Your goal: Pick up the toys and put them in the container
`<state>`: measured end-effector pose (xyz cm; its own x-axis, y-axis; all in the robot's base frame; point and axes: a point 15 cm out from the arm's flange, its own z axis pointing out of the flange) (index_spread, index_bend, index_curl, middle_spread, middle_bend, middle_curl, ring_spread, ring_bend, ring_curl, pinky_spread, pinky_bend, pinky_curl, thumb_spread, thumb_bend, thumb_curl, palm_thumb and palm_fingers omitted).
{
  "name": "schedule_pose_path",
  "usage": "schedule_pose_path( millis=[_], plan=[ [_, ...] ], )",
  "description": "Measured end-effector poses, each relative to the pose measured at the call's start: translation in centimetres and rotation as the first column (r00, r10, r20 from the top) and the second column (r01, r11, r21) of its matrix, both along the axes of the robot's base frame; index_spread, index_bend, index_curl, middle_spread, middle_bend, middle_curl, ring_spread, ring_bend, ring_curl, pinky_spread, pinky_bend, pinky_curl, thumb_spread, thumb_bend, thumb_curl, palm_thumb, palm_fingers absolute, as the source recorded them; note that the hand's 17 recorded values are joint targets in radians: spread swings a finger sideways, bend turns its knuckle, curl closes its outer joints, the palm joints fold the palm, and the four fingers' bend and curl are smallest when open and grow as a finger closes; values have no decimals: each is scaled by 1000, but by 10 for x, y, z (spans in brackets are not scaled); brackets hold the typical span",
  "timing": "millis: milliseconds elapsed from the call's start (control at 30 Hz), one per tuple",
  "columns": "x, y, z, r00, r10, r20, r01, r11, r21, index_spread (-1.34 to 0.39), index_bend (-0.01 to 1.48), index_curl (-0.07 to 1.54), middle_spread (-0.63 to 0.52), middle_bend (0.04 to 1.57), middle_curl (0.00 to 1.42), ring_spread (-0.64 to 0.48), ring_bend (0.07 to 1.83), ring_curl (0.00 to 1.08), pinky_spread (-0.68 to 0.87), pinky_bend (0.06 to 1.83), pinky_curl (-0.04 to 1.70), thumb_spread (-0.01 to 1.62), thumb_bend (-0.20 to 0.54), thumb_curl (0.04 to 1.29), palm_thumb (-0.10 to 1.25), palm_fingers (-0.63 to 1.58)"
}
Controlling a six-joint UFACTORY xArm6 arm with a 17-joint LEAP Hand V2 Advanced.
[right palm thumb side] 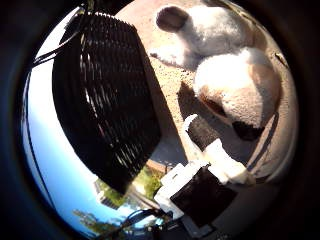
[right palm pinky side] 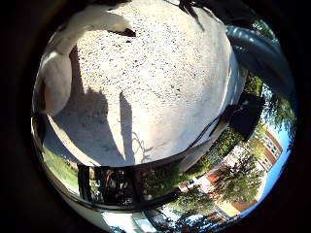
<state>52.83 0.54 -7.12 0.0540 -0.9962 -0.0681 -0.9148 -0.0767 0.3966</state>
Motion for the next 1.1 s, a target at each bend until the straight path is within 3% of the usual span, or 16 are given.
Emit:
schedule_pose_path(
  millis=[133, 333, 467, 600, 833, 1100],
  plan=[
    [-5, 0, -6, 999, 28, -17, -28, 999, -28, 73, 163, 215, 148, 203, 381, 289, 564, 334, 432, 730, 228, 1097, -30, 333, 566, 232],
    [-21, -3, -11, 995, 66, -74, -72, 993, -89, 20, 126, 193, 33, 301, 426, 238, 718, 378, 432, 868, 241, 1095, -11, 351, 627, 490],
    [-28, -3, -16, 993, 67, -98, -76, 993, -89, -99, 133, 163, -42, 462, 496, 185, 882, 427, 412, 1020, 281, 1090, -4, 388, 723, 799],
    [-31, -4, -18, 991, 72, -109, -82, 993, -88, -248, 205, 148, -89, 719, 635, 125, 1091, 524, 375, 1142, 360, 1074, -14, 424, 788, 1131],
    [-30, -7, -17, 992, 71, -105, -80, 993, -82, -488, 313, 95, -166, 968, 839, 7, 1294, 657, 290, 1337, 495, 1045, 9, 496, 942, 1079],
    [-21, -38, 32, 995, 23, -94, -30, 997, -66, -711, 527, 50, -203, 1070, 973, -60, 1368, 724, 213, 1464, 612, 1071, 19, 613, 1038, 1025]
  ],
)
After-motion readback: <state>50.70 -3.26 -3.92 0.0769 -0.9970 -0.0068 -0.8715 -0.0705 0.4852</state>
